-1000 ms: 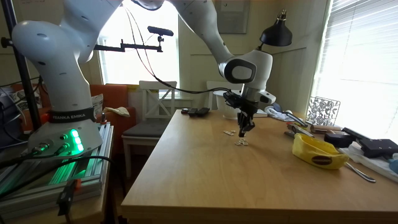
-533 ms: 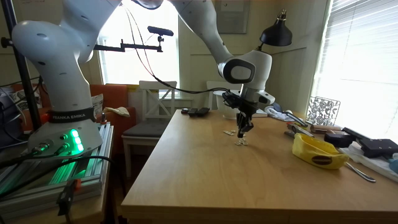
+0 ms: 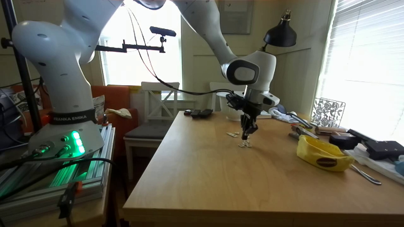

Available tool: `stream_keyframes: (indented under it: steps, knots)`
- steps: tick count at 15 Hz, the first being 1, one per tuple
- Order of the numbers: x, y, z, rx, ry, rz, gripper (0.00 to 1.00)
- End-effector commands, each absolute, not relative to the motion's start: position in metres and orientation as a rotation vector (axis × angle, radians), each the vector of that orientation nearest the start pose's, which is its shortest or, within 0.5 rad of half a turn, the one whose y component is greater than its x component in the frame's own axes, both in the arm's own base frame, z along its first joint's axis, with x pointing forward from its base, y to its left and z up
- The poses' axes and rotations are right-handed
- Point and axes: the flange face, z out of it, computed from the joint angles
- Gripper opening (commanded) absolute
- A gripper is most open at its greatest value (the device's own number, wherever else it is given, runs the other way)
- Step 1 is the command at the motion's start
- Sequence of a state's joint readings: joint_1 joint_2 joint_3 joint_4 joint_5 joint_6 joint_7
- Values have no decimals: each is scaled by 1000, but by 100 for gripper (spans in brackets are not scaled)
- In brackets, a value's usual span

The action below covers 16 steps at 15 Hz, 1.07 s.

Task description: Create the word 'Firm' using the letter tiles.

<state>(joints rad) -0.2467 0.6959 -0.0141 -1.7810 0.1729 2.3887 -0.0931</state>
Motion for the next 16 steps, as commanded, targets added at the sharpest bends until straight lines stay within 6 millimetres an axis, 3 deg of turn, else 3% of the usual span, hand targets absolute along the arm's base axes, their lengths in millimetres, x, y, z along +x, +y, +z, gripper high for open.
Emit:
stream_keyframes:
  steps: [1,16]
  knots:
    - [622,-165,155,-2963,461,79,0]
    - [622,-158,143,-2966,364,112,0]
